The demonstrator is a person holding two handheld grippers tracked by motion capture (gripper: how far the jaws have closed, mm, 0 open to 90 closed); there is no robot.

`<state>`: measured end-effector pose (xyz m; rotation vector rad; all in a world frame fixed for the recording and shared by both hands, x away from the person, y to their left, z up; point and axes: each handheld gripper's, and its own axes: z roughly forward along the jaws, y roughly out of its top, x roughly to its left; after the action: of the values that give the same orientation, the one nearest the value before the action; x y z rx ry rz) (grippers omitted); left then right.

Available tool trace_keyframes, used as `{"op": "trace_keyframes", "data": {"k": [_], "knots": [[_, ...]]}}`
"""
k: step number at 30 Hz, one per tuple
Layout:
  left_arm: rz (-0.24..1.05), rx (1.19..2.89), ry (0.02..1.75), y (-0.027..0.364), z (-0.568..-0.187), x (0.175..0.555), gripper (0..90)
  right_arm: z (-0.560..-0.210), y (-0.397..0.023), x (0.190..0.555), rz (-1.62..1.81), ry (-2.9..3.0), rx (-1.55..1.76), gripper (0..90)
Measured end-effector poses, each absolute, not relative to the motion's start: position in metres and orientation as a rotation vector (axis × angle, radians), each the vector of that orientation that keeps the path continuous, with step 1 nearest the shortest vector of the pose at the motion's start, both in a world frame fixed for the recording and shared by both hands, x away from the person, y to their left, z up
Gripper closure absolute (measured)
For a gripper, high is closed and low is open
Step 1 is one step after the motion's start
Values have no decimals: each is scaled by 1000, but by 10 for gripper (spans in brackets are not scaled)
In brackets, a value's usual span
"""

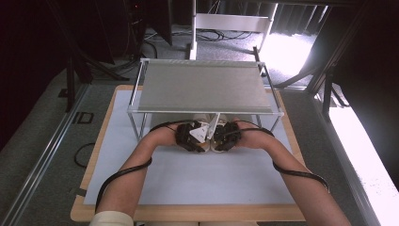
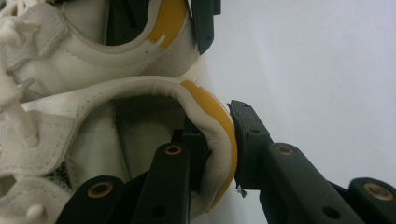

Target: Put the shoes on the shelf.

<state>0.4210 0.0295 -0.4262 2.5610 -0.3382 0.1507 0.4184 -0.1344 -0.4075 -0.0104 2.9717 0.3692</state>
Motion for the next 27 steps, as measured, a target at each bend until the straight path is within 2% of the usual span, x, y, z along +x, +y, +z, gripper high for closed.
{"op": "trace_keyframes", "data": {"k": [1, 4, 6, 8, 9, 13, 16, 21, 27], "knots": [[136, 2570, -208, 33, -429, 416, 772, -408, -134, 417, 374, 2982, -5, 716], [124, 2565, -197, 33, -432, 417, 769, -410, -134, 417, 390, 2972, -3, 708], [141, 2556, -254, 33, -431, 419, 769, -411, -134, 417, 417, 2949, -36, 689], [133, 2546, -205, 35, -432, 417, 763, -413, -135, 417, 452, 2899, -47, 614], [173, 2531, -317, 32, -430, 423, 753, -412, -136, 417, 464, 2870, -51, 578], [182, 2529, -259, 32, -429, 423, 729, -407, -141, 417, 484, 2841, 75, 504], [246, 2498, -195, 35, -427, 420, 656, -408, -145, 414, 500, 2843, 103, 465], [312, 2446, 92, 36, -420, 418, 507, -408, -153, 409, 580, 2799, 153, 439], [408, 2334, 163, 38, -410, 402, 480, -402, -163, 396, 696, 2696, 213, 427]]}}
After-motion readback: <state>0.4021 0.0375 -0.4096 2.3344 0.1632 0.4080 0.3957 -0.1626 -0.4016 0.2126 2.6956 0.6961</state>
